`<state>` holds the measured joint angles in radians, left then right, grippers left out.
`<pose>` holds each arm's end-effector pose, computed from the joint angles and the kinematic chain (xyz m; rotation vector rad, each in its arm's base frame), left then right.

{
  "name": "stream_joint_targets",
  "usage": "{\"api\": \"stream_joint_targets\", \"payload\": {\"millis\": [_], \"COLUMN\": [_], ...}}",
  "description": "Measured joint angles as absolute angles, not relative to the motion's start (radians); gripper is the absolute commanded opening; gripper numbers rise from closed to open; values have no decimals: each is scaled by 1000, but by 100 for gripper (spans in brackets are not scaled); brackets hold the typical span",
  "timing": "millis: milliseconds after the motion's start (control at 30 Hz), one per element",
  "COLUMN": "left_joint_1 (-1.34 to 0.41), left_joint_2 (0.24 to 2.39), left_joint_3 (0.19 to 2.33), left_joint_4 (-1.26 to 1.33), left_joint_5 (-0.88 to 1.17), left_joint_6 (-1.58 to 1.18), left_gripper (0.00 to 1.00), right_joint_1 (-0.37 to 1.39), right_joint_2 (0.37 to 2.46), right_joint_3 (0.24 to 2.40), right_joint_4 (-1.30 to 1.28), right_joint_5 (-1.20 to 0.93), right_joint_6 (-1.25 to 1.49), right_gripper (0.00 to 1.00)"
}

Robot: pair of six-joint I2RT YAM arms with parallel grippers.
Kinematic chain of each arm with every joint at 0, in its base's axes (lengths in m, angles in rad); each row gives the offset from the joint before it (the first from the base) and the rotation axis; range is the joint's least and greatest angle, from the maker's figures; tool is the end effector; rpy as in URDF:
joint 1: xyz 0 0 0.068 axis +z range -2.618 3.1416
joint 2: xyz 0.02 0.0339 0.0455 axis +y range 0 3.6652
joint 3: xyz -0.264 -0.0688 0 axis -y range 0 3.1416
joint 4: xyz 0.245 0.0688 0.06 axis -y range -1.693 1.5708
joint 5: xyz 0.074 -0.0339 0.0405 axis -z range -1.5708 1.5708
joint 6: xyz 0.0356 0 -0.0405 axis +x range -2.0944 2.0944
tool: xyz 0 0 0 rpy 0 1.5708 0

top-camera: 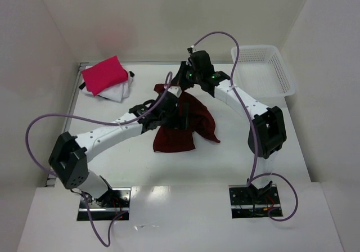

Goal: Fold and stack the t-shirts
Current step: Flatten out the tshirt

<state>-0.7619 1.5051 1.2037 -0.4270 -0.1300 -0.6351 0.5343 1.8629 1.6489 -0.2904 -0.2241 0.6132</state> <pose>0.2463 -0.2286 0.2887 0.0808 2.3579 -0.5619 0.3775 0.2326 0.3204 -0.0591 2.1977 0.9101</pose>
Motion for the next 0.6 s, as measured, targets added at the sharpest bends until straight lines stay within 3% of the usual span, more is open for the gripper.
{"api": "stream_joint_targets", "payload": {"millis": [600], "left_joint_1": [-918], "left_joint_2": [1727], "left_joint_3": [1296], "left_joint_4": [-372], "left_joint_5": [-531], "left_joint_6": [-831], "left_gripper": [100], "right_joint_1": [534], "right_joint_2": [1863], "right_joint_3": [1649], "right_joint_4": [-290], "right_joint_5": [-225], "right_joint_6": [631], "right_gripper": [0]}}
